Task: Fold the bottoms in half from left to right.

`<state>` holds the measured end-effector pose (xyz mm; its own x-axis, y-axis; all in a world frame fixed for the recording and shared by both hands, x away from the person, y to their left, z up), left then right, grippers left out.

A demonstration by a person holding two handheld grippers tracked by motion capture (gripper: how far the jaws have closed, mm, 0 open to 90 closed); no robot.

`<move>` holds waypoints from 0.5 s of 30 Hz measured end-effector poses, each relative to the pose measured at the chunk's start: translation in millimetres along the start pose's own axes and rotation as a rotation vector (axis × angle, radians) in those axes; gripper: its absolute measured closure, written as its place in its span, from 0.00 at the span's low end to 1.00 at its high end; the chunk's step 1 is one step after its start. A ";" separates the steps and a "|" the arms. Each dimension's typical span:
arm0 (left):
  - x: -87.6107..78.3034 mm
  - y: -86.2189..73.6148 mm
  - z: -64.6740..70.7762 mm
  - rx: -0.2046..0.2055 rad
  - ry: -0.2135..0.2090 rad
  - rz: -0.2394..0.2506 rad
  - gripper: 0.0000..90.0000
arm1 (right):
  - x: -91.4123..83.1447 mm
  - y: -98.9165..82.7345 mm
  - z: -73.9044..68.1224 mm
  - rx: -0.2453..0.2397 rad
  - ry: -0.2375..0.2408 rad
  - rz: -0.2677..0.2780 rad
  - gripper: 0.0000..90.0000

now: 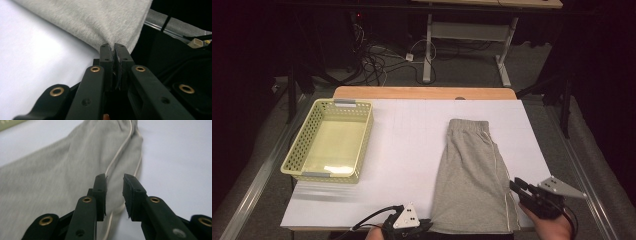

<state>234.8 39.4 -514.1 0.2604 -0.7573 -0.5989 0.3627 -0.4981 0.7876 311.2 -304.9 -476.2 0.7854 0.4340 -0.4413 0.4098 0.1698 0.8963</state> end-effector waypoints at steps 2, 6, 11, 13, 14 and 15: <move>1.2 0.8 -3.3 -0.012 -0.007 0.025 0.92 | 15.3 11.8 1.8 -0.007 -0.002 0.015 0.81; 2.5 9.7 -15.8 -0.034 -0.008 0.093 0.72 | 48.4 30.5 6.5 -0.012 0.002 0.019 0.79; -7.5 26.6 -49.6 -0.042 0.069 0.202 0.50 | 76.0 37.1 13.9 -0.001 0.006 -0.006 0.73; -11.3 27.7 -67.3 -0.046 0.116 0.206 0.44 | 80.9 35.4 16.9 0.004 -0.001 -0.023 0.69; -12.5 27.5 -76.4 -0.044 0.149 0.200 0.39 | 82.3 33.6 17.7 0.011 -0.002 -0.033 0.67; -13.2 27.1 -85.2 -0.048 0.177 0.194 0.35 | 83.0 31.4 17.5 0.015 0.005 -0.044 0.66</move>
<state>317.5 71.9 -497.2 0.4799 -0.7492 -0.4565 0.3312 -0.3271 0.8851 397.4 -279.1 -485.5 0.7642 0.4311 -0.4798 0.4506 0.1754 0.8753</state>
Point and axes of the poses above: each handheld gripper's, and its own axes: x roughly forward along the jaws, y roughly out of its top, z roughly to its right, the point moved 5 cm from there along x, roughly forward along the jaws, and after that the axes turned 4 degrees about z, right-handed, at the moved point
